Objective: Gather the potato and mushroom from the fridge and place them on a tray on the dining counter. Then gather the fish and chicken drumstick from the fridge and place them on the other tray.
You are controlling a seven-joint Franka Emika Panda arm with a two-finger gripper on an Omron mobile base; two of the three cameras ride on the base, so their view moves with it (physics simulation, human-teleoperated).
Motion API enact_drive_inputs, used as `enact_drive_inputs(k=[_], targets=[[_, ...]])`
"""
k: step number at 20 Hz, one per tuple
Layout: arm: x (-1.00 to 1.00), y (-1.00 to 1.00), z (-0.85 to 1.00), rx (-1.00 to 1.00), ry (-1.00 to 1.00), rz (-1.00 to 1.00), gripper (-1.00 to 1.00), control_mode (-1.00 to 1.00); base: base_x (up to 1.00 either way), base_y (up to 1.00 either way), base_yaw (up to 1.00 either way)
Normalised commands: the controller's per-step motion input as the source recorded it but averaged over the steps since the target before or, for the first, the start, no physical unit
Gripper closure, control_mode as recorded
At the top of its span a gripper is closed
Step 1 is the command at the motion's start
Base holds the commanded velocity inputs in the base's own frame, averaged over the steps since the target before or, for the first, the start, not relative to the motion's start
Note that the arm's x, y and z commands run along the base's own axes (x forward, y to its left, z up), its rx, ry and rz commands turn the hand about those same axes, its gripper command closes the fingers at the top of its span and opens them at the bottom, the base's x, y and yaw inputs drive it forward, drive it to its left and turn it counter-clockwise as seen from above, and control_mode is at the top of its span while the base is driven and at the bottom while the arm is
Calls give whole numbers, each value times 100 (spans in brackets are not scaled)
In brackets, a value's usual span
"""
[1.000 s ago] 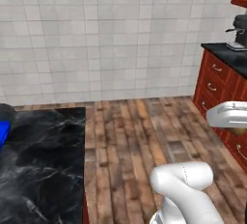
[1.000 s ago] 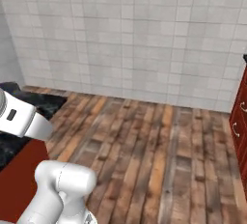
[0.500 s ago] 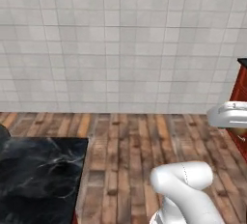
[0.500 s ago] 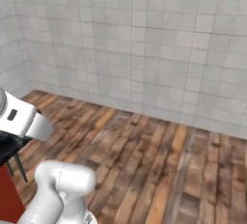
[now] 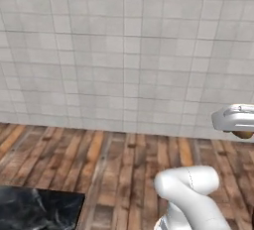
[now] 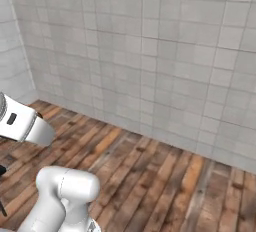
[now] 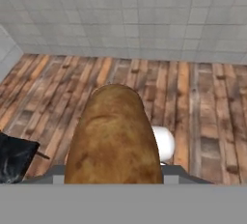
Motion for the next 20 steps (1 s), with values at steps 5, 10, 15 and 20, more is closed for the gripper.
enact_drive_inputs(k=[5,10,15,20], targets=[[0,0,0,0,0,0,100,100,100,-14,42],[0,0,0,0,0,0,100,100,85,-11,51],[0,0,0,0,0,0,100,100,68,-4,56],[0,0,0,0,0,0,100,100,85,0,51]])
